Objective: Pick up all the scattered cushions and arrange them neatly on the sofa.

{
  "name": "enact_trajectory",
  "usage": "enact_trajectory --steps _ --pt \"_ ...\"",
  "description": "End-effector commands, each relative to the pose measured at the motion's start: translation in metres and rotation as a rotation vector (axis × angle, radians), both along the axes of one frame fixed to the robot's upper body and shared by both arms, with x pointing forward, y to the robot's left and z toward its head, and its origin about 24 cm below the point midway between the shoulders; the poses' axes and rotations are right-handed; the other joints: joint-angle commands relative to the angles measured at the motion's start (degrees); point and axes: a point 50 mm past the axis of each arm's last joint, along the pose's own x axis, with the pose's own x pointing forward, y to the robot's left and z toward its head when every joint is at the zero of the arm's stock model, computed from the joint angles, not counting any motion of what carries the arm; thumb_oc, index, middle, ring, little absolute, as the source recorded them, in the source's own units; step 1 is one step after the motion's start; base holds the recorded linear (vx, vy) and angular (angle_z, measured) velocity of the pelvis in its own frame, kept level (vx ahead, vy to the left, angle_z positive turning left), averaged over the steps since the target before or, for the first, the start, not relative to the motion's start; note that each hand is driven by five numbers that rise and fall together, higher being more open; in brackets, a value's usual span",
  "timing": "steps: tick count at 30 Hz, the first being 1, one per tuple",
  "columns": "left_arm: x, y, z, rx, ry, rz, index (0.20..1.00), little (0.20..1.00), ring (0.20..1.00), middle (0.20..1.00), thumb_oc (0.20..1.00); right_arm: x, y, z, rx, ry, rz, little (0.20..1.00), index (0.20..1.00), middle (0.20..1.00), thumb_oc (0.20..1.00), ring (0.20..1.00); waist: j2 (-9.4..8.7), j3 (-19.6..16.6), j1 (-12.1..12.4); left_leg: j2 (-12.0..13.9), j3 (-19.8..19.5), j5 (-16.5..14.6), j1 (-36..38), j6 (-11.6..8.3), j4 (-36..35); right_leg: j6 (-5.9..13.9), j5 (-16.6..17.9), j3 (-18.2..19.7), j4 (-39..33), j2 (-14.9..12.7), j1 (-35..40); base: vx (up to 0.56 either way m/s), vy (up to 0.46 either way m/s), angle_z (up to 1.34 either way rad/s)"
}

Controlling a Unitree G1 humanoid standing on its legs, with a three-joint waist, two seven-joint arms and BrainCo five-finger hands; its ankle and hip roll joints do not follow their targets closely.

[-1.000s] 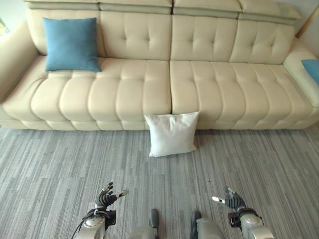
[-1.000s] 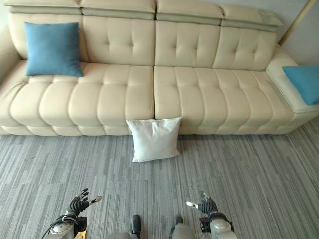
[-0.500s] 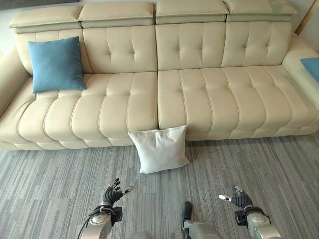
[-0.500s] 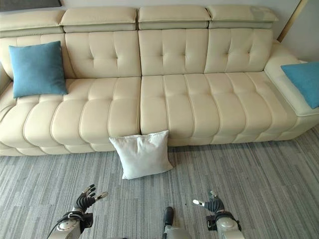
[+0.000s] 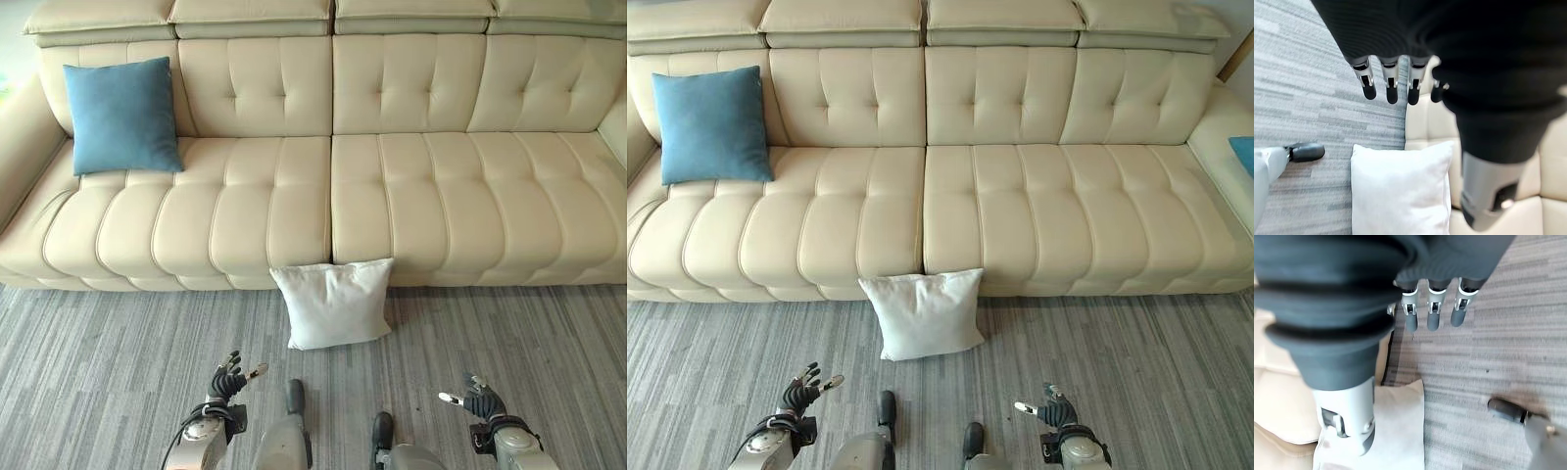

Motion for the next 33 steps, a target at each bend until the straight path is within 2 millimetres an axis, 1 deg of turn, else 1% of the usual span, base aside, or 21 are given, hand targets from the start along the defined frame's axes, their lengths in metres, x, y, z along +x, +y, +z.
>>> enact_trajectory --steps 1,2,3,4,6,7,8,9,11,13,14,16,18,20,21,24,25,27,28,30,33 --pt "-0.005 0.023 0.007 0.069 -0.016 0.013 1.000 1.000 1.000 1.000 1.000 0.016 0.001 0.008 -0.015 -0.052 0.041 1.000 1.000 1.000 1.000 1.000 -2.40 -1.66 1.63 1.20 -1.59 -6.22 -0.13 -1.85 2.74 3.75 -7.27 3.14 14.89 -1.38 -0.38 0.17 0.266 0.04" --pt "-0.004 0.027 0.008 0.081 -0.018 0.017 1.000 1.000 1.000 1.000 1.000 0.018 0.004 0.008 -0.011 -0.052 0.045 1.000 1.000 1.000 1.000 1.000 -2.56 -1.36 1.52 0.75 -1.29 -6.80 0.55 -1.12 2.56 4.62 -5.17 3.75 18.37 -1.87 -2.33 0.12 0.214 -0.11" --pt "-0.004 0.027 0.008 0.081 -0.018 0.017 1.000 1.000 1.000 1.000 1.000 0.018 0.004 0.008 -0.011 -0.052 0.045 1.000 1.000 1.000 1.000 1.000 -2.63 -1.39 1.62 0.70 -1.16 -6.81 0.52 -1.07 2.56 4.68 -5.25 3.90 18.59 -1.95 -2.53 0.07 0.125 -0.19" --pt "-0.004 0.030 0.009 0.092 -0.019 0.024 1.000 1.000 1.000 1.000 1.000 0.019 0.007 0.008 -0.003 -0.060 0.046 1.000 1.000 1.000 1.000 1.000 -2.68 -1.22 1.40 0.39 -0.77 -7.40 1.16 -0.61 2.40 5.46 -3.48 4.10 21.08 -2.24 -3.92 0.08 0.109 -0.05" --pt "-0.005 0.032 0.009 0.101 -0.014 0.023 1.000 1.000 1.000 1.000 1.000 0.018 0.012 0.006 0.013 -0.056 0.045 1.000 1.000 1.000 1.000 1.000 -2.35 -0.91 1.23 0.30 -0.28 -8.29 2.99 0.11 1.80 5.35 -1.93 4.27 25.59 -2.58 -7.33 0.16 0.135 -0.10" --pt "-0.003 0.033 0.010 0.101 -0.019 0.025 1.000 1.000 1.000 1.000 1.000 0.019 0.014 0.007 0.021 -0.061 0.047 1.000 1.000 1.000 1.000 1.000 -1.76 -0.48 0.77 0.28 -0.03 -9.03 5.02 0.32 0.89 4.47 -2.02 2.78 24.68 -2.51 -10.08 0.22 0.086 -0.22" --pt "-0.002 0.033 0.011 0.100 -0.024 0.022 1.000 1.000 1.000 1.000 1.000 0.021 0.014 0.007 0.020 -0.065 0.050 1.000 1.000 1.000 1.000 1.000 -1.58 -0.29 0.49 0.39 0.14 -9.33 5.93 0.22 0.45 4.12 -2.68 1.92 22.66 -2.29 -10.90 0.18 0.046 -0.21" --pt "-0.002 0.033 0.011 0.100 -0.025 0.022 1.000 1.000 1.000 1.000 1.000 0.021 0.014 0.007 0.020 -0.065 0.050 1.000 1.000 1.000 1.000 1.000 -1.53 -0.19 0.47 0.44 0.11 -9.36 6.09 0.18 0.38 4.10 -2.73 1.87 22.62 -2.24 -10.73 0.12 -0.011 -0.19" --pt "0.002 0.031 0.013 0.098 -0.038 0.017 1.000 1.000 1.000 1.000 1.000 0.024 0.013 0.009 0.009 -0.074 0.053 1.000 1.000 1.000 1.000 1.000 -1.42 0.11 -0.26 0.30 0.30 -10.04 7.74 -0.15 -0.24 3.74 -2.95 0.38 16.50 -1.26 -12.16 0.16 -0.048 -0.15" --pt "0.007 0.029 0.015 0.093 -0.057 0.019 1.000 1.000 1.000 1.000 1.000 0.027 0.013 0.011 0.000 -0.084 0.053 1.000 1.000 1.000 1.000 1.000 -1.77 0.51 -1.10 -0.06 0.17 -10.88 9.58 -0.51 -0.53 4.10 -1.08 -0.72 9.80 -0.46 -13.43 0.22 -0.107 -0.13" --pt "0.009 0.029 0.016 0.093 -0.066 0.023 1.000 1.000 1.000 1.000 1.000 0.026 0.012 0.012 -0.004 -0.085 0.052 1.000 1.000 1.000 1.000 1.000 -1.82 0.68 -1.58 0.00 0.06 -11.22 10.31 -0.77 -0.62 4.29 -0.51 -0.83 8.26 -0.01 -14.16 0.24 -0.150 -0.11" --pt "0.014 0.026 0.020 0.091 -0.090 0.012 1.000 1.000 1.000 1.000 1.000 0.022 0.011 0.010 -0.001 -0.076 0.042 1.000 1.000 1.000 1.000 1.000 -2.38 0.41 -1.97 -0.38 -0.64 -12.65 10.78 -0.89 0.23 4.23 -0.56 0.29 5.20 0.32 -12.58 0.22 -0.168 0.12" --pt "0.016 0.020 0.020 0.075 -0.100 -0.002 1.000 1.000 1.000 1.000 1.000 0.020 0.009 0.009 0.002 -0.069 0.039 1.000 1.000 1.000 1.000 1.000 -2.43 -0.36 -2.20 0.23 -0.82 -14.28 11.65 -1.65 1.95 3.11 -0.75 0.95 4.47 1.05 -10.14 0.24 -0.170 0.24" --pt "0.017 0.018 0.020 0.066 -0.104 0.000 1.000 1.000 1.000 1.000 1.000 0.019 0.008 0.008 0.001 -0.067 0.036 1.000 1.000 1.000 1.000 1.000 -2.42 -0.81 -2.41 0.50 -0.95 -14.71 11.04 -2.04 3.86 2.66 -0.97 0.84 4.08 1.14 -9.62 0.15 -0.128 0.13" --pt "0.019 0.013 0.020 0.027 -0.114 0.022 1.000 1.000 1.000 1.000 1.000 0.020 0.005 0.010 0.004 -0.075 0.022 1.000 1.000 1.000 1.000 1.000 -2.45 -0.43 -2.51 0.60 -1.30 -14.55 8.97 -3.10 10.31 1.46 -1.91 0.75 4.24 1.34 -8.29 0.11 -0.147 0.11" --pt "0.024 0.009 0.018 0.006 -0.116 0.041 1.000 1.000 1.000 1.000 1.000 0.026 0.001 0.014 0.000 -0.094 0.006 1.000 1.000 1.000 1.000 1.000 -2.66 0.69 -2.12 0.16 -3.60 -12.07 3.90 -4.37 18.58 -0.23 -3.22 0.63 3.89 1.50 -6.36 0.11 -0.118 0.21" --pt "0.024 0.008 0.018 0.002 -0.116 0.039 1.000 1.000 1.000 1.000 1.000 0.026 0.001 0.014 0.000 -0.095 0.002 1.000 1.000 1.000 1.000 1.000 -2.73 0.79 -2.09 0.26 -3.83 -12.22 2.66 -4.32 18.05 -0.30 -3.68 0.37 3.58 1.39 -5.74 0.13 -0.037 0.11" --pt "0.021 0.007 0.016 -0.003 -0.105 0.032 1.000 1.000 1.000 1.000 1.000 0.023 -0.002 0.013 -0.006 -0.085 0.002 1.000 1.000 1.000 1.000 1.000 -2.70 0.53 -1.75 0.95 -3.58 -12.65 1.77 -4.13 14.17 -0.05 -4.43 0.00 2.96 1.15 -4.66 0.15 0.017 0.07" --pt "0.018 0.007 0.014 0.007 -0.089 0.024 1.000 1.000 1.000 1.000 1.000 0.022 -0.004 0.013 -0.019 -0.080 0.006 1.000 1.000 1.000 1.000 1.000 -2.37 0.58 -1.58 1.72 -3.30 -11.01 1.36 -4.22 11.59 -0.02 -4.83 -0.49 3.05 1.17 -4.24 0.16 0.058 0.10" --pt "0.014 0.009 0.011 0.009 -0.068 0.032 1.000 1.000 1.000 1.000 1.000 0.020 -0.005 0.011 -0.030 -0.065 0.020 1.000 1.000 1.000 1.000 1.000 -1.69 0.48 -1.33 2.66 -2.96 -9.42 1.70 -4.15 7.00 -0.05 -5.88 -0.62 3.30 1.77 -3.77 0.14 0.068 0.14" --pt "0.008 0.011 0.005 0.015 -0.035 0.041 1.000 1.000 1.000 1.000 1.000 0.020 -0.003 0.011 -0.037 -0.063 0.041 1.000 1.000 1.000 1.000 1.000 -1.18 0.01 -1.42 2.46 -3.08 -8.57 3.28 -4.08 3.52 -0.13 -5.88 -0.21 3.38 2.14 -3.59 0.11 0.066 -0.09"
